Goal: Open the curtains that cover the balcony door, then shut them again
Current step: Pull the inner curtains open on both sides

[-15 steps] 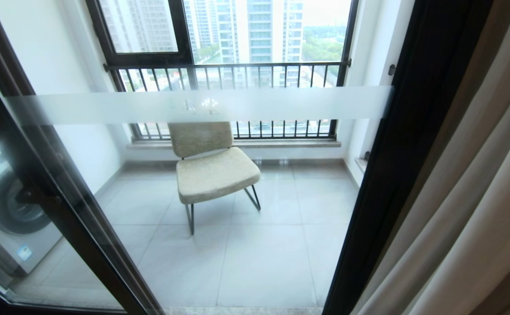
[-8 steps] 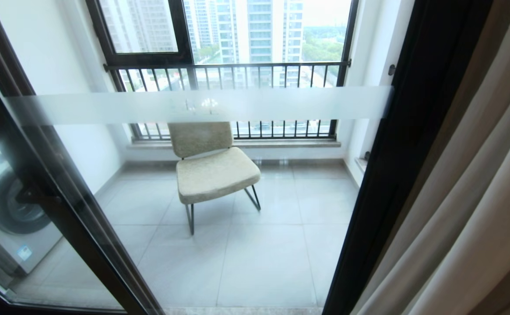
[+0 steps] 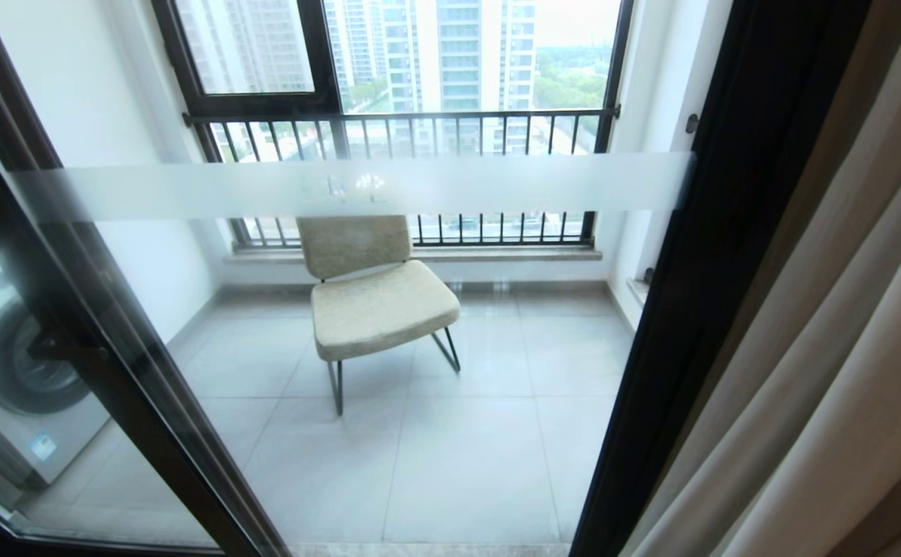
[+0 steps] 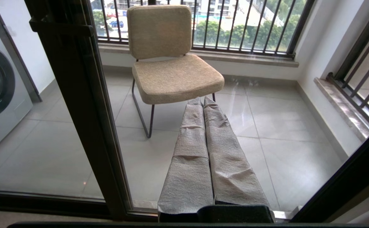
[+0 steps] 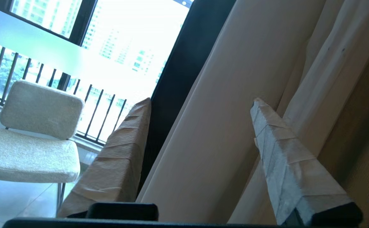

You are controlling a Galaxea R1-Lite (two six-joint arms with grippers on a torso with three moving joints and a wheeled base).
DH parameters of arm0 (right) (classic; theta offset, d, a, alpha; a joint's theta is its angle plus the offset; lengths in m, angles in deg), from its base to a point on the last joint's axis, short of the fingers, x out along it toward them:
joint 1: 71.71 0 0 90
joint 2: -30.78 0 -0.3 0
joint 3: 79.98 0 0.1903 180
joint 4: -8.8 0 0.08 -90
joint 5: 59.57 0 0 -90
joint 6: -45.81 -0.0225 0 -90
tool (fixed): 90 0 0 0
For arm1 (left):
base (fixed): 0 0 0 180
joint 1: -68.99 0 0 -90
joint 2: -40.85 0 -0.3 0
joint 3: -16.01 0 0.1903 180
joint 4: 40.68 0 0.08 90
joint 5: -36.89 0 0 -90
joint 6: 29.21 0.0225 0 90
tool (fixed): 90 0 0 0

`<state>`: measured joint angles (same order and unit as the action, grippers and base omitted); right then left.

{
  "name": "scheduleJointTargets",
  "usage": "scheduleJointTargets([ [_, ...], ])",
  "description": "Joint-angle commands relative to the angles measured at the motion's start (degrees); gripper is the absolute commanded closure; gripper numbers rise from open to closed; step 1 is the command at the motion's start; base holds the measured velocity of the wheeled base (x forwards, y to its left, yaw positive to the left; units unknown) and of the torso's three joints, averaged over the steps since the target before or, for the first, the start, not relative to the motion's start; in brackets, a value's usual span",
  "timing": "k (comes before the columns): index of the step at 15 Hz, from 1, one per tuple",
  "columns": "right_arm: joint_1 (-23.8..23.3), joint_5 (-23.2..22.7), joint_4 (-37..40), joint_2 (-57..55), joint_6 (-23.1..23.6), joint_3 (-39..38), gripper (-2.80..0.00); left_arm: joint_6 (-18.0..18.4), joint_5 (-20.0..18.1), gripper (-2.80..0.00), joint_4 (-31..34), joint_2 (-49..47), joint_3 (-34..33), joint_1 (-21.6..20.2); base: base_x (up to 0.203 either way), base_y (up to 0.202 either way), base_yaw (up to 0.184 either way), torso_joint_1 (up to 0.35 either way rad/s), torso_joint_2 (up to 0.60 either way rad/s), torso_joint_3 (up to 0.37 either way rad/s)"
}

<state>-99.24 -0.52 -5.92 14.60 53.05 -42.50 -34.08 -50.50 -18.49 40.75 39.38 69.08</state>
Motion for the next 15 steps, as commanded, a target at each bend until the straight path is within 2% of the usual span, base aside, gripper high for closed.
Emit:
scheduleJointTargets([
  [1, 0.6, -0.2, -0.1, -0.3, 0.1, -0.1, 0.00, -0.1, 0.0, 0.00, -0.1, 0.0, 0.0, 0.0, 0.000, 0.000, 0.000, 0.000, 0.00, 0.000],
  [4, 3.5, -0.2, 0.1, -0.3, 0.2, -0.4, 0.00, -0.1, 0.0, 0.00, -0.1, 0.1, 0.0, 0.0, 0.000, 0.000, 0.000, 0.000, 0.00, 0.000],
  [10, 17.8, 0.2, 3.6, -2.5, 6.6, -2.0, 0.00, -0.1, 0.0, 0.00, -0.1, 0.0, 0.0, 0.0, 0.000, 0.000, 0.000, 0.000, 0.00, 0.000],
  [13, 21.8, 8.5, 10.0, -0.2, 7.0, -5.2, 0.00, -0.1, 0.0, 0.00, -0.1, 0.0, 0.0, 0.0, 0.000, 0.000, 0.000, 0.000, 0.00, 0.000],
  [15, 22.1, 9.7, 11.4, -0.1, 6.9, -8.3, 0.00, -0.1, 0.0, 0.00, -0.1, 0.0, 0.0, 0.0, 0.000, 0.000, 0.000, 0.000, 0.00, 0.000],
])
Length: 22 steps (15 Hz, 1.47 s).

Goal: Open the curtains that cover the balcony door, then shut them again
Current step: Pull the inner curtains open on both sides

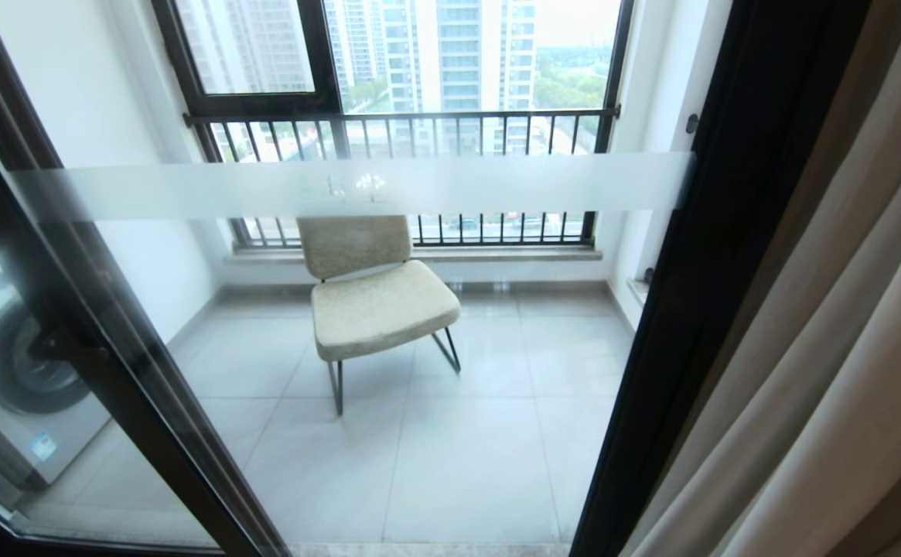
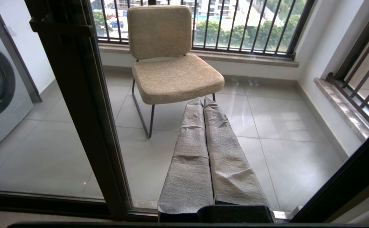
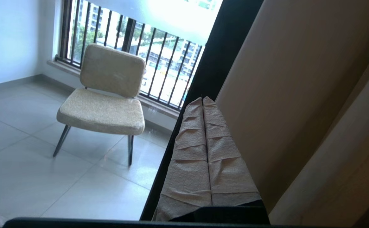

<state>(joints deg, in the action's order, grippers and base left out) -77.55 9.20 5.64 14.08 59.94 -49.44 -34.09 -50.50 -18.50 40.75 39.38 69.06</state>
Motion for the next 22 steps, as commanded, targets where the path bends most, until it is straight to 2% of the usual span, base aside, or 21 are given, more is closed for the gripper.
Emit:
scheduleJointTargets([
  [1, 0.4, 0.0, -0.3, 0.4, 0.1, -3.8, 0.00, 0.0, 0.0, 0.00, 0.0, 0.0, 0.0, 0.0, 0.000, 0.000, 0.000, 0.000, 0.00, 0.000],
  [2, 0.7, 0.1, -0.3, 0.5, 0.1, -6.2, 0.00, 0.0, 0.0, 0.00, 0.0, 0.0, 0.0, 0.0, 0.000, 0.000, 0.000, 0.000, 0.00, 0.000],
  [4, 3.1, 2.0, 5.0, 1.6, 0.0, -7.2, 0.00, 0.0, 0.0, 0.00, 0.0, 0.0, 0.0, 0.0, 0.000, 0.000, 0.000, 0.000, 0.00, 0.000],
  [6, 4.7, 8.4, 13.0, 5.1, -0.1, -7.2, 0.00, 0.0, 0.0, 0.00, 0.0, 0.0, 0.0, 0.0, 0.000, 0.000, 0.000, 0.000, 0.00, 0.000],
  [9, 5.5, 15.6, 21.6, 11.3, -1.1, -7.1, 0.00, 0.0, 0.0, 0.00, 0.0, 0.0, 0.0, 0.0, 0.000, 0.000, 0.000, 0.000, 0.00, 0.000],
  [10, 5.7, 16.6, 23.9, 13.7, -1.8, -7.1, 0.00, 0.0, 0.0, 0.00, 0.0, 0.0, 0.0, 0.0, 0.000, 0.000, 0.000, 0.000, 0.00, 0.000],
  [12, 5.8, 17.3, 27.8, 16.7, -3.5, -6.8, 0.00, 0.0, 0.0, 0.00, 0.0, 0.0, 0.0, 0.0, 0.000, 0.000, 0.000, 0.000, 0.00, 0.000],
  [22, 5.8, 17.4, 26.5, 16.7, -5.4, -7.2, 0.00, 0.0, 0.0, 0.00, 0.0, 0.0, 0.0, 0.0, 0.000, 0.000, 0.000, 0.000, 0.00, 0.000],
])
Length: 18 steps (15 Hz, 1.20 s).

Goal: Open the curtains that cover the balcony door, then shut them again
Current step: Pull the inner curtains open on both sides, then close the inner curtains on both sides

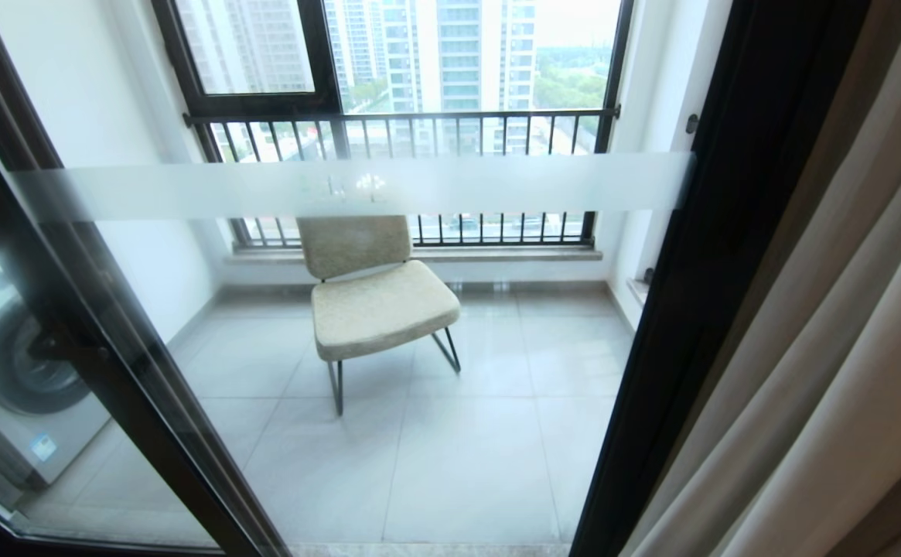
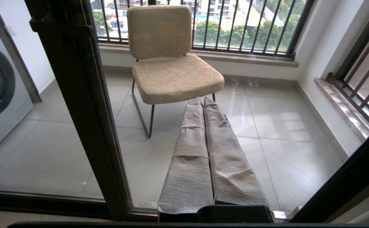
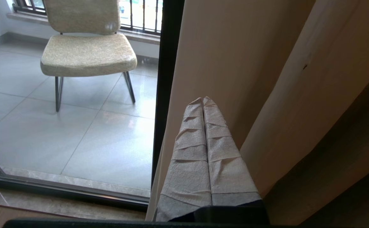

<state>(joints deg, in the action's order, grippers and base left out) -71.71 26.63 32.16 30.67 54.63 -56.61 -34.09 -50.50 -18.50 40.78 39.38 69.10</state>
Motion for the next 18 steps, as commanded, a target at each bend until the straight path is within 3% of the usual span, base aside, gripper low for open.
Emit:
scheduleJointTargets([
  [1, 0.0, 0.0, 0.1, 0.1, -0.9, 0.0, 0.00, 0.0, 0.0, 0.00, 0.0, 0.0, 0.0, 0.0, 0.000, 0.000, 0.000, 0.000, 0.00, 0.000],
  [12, -0.1, 0.4, -0.6, -0.4, -2.9, 0.1, 0.00, 0.0, 0.0, 0.00, 0.0, 0.0, 0.0, 0.1, 0.000, 0.000, 0.000, 0.000, 0.00, 0.000],
  [18, -1.2, 0.6, -6.4, -12.6, -3.0, 4.9, 0.00, 0.0, 0.0, 0.00, 0.0, 0.0, 0.0, 0.0, 0.000, 0.000, 0.000, 0.000, 0.00, 0.000],
])
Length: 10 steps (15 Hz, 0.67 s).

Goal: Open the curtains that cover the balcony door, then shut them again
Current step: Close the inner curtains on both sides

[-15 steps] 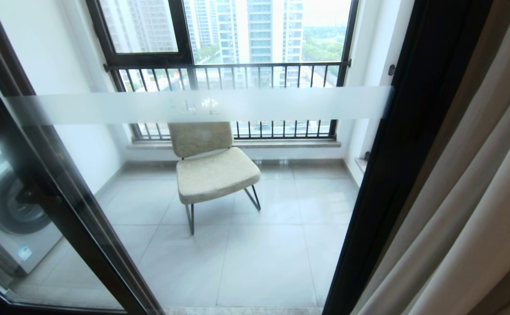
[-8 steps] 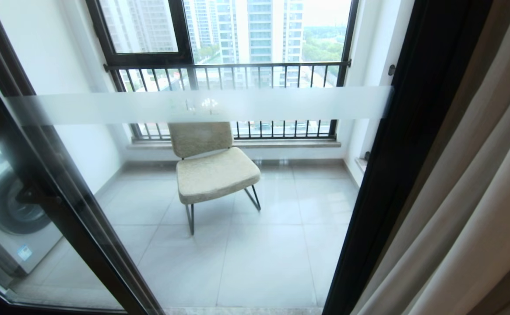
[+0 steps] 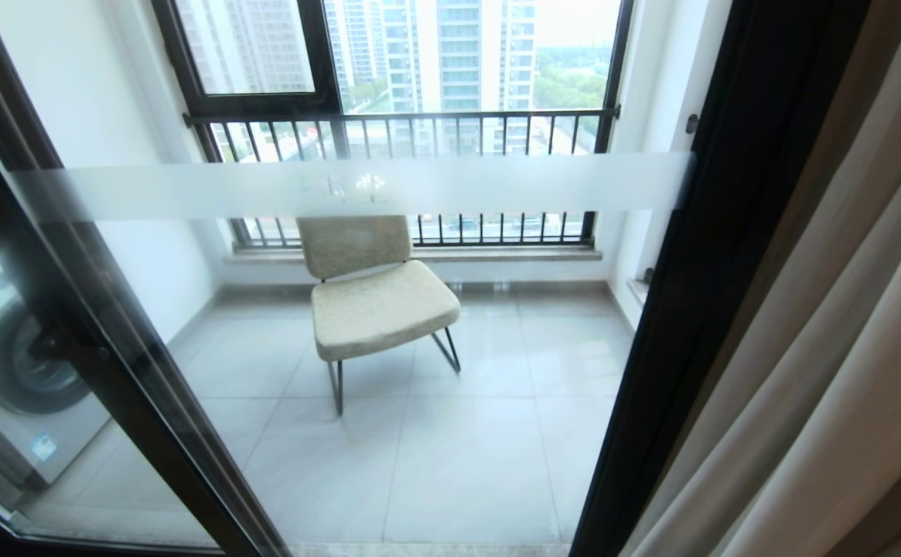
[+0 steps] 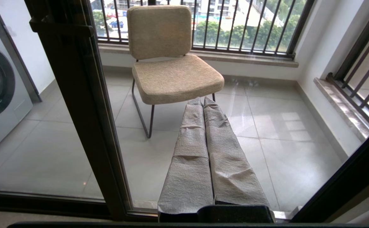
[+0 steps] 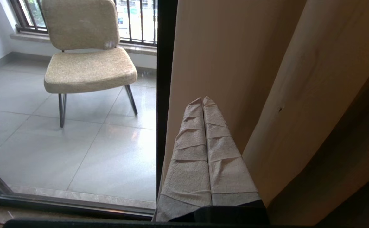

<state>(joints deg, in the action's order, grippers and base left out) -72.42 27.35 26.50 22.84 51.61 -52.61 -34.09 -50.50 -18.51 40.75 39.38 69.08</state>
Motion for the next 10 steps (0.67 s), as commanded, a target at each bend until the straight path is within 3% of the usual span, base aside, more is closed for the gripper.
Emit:
scheduleJointTargets([
  [1, -1.7, -0.1, -2.4, -7.5, 0.0, 1.8, 0.00, 0.0, 0.0, 0.00, 0.0, 0.0, 0.0, 0.0, 0.000, 0.000, 0.000, 0.000, 0.00, 0.000],
  [4, -7.8, -0.9, -6.1, -15.3, -0.1, 6.1, 0.00, 0.0, 0.0, 0.00, 0.0, 0.0, 0.0, 0.0, 0.000, 0.000, 0.000, 0.000, 0.00, 0.000],
  [5, -8.8, -1.4, -6.4, -16.6, -0.1, 7.4, -2.80, 0.0, 0.0, 0.00, 0.0, 0.0, 0.0, 0.1, 0.000, 0.000, 0.000, 0.000, 0.00, 0.000],
  [10, -8.8, -1.4, -10.0, -17.1, 0.0, 7.6, -2.80, 0.0, 0.0, 0.00, 0.0, 0.0, 0.0, 0.0, 0.000, 0.000, 0.000, 0.000, 0.00, 0.000],
])
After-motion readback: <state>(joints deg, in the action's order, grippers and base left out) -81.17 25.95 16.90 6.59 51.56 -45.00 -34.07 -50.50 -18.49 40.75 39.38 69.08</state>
